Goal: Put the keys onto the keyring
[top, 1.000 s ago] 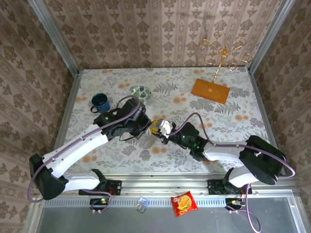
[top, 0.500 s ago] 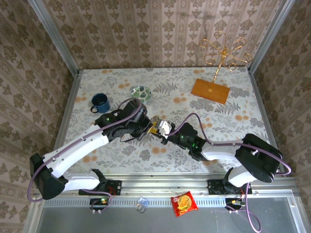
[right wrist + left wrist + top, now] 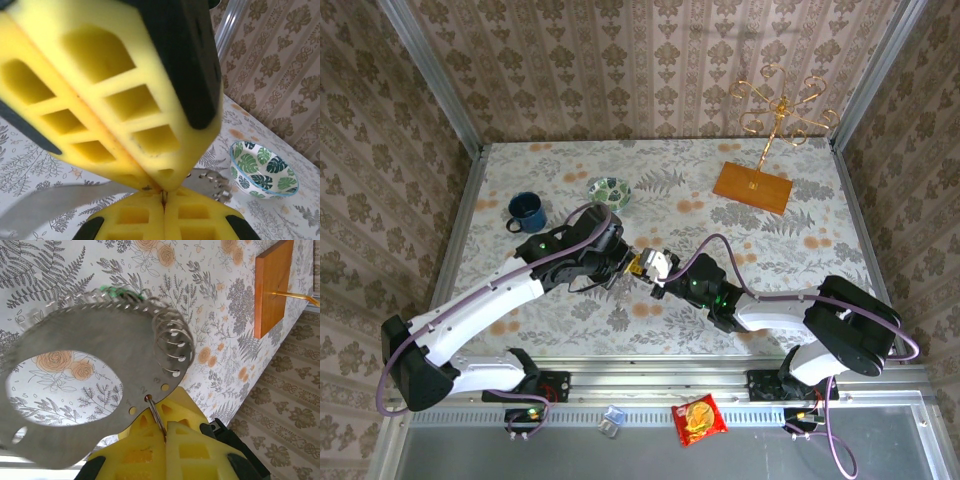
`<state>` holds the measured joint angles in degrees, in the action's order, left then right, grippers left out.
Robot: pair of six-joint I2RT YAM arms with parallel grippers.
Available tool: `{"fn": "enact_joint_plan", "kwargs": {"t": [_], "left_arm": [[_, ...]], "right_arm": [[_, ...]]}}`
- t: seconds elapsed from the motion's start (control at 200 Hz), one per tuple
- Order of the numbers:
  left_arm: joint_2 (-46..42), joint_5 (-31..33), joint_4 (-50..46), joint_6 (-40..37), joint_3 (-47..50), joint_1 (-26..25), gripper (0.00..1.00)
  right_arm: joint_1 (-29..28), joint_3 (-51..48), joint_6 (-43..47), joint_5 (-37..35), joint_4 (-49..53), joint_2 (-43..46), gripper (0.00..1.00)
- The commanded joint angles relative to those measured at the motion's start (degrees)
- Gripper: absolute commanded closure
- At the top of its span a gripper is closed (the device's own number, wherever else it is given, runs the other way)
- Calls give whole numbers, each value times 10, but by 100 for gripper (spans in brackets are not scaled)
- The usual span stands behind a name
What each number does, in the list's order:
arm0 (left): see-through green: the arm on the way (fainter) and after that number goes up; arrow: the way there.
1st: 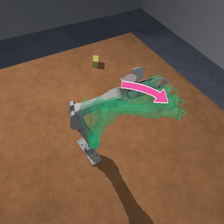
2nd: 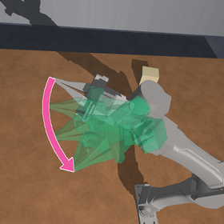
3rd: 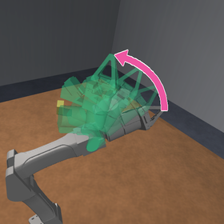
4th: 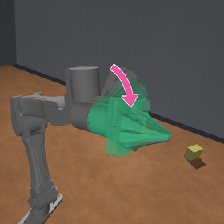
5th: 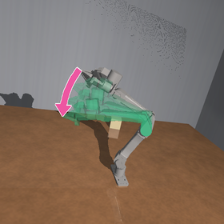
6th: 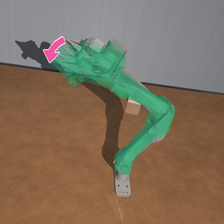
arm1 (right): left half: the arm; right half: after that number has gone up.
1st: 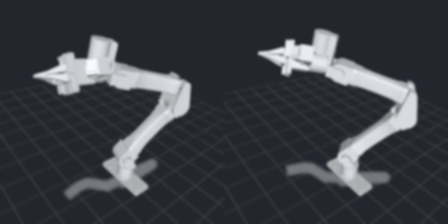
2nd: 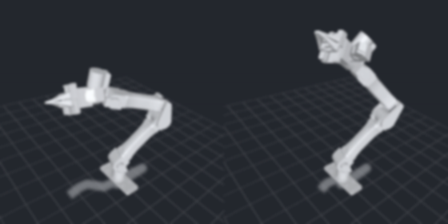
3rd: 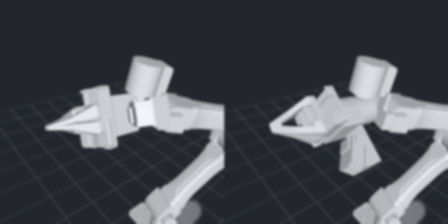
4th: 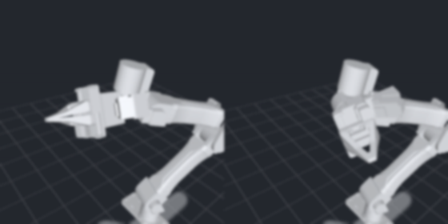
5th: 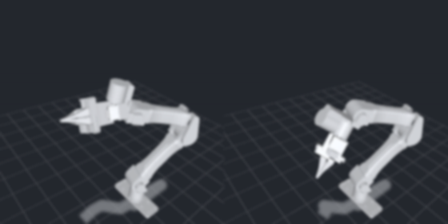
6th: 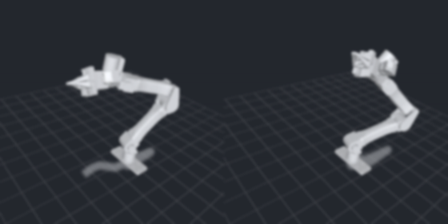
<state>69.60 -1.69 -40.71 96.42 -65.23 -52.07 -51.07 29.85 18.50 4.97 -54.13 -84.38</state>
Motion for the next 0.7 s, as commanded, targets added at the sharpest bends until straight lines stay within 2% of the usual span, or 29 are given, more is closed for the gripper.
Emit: {"fn": "enact_joint_plan", "kwargs": {"t": [0.0,0.18,0.305,0.42,0.55,0.61,0.695], "left_arm": [[-7,-4,-16,36,11,-7,100],[-17,-5,36,46,49,-8,100],[-42,26,81,34,85,-8,73],[-61,78,102,-15,97,-7,54],[-90,143,120,-111,104,1,37],[-111,179,126,-187,105,8,28],[-140,232,136,-334,100,16,26]], "right_arm": [[-3,10,8,10,-34,13,99],[-3,5,11,17,-20,20,100],[-3,-5,4,16,-15,23,100],[-3,-10,-5,21,14,32,100],[-3,-18,-18,25,32,40,100],[1,-21,-25,28,38,42,100],[6,-23,-33,39,46,42,100]]}}
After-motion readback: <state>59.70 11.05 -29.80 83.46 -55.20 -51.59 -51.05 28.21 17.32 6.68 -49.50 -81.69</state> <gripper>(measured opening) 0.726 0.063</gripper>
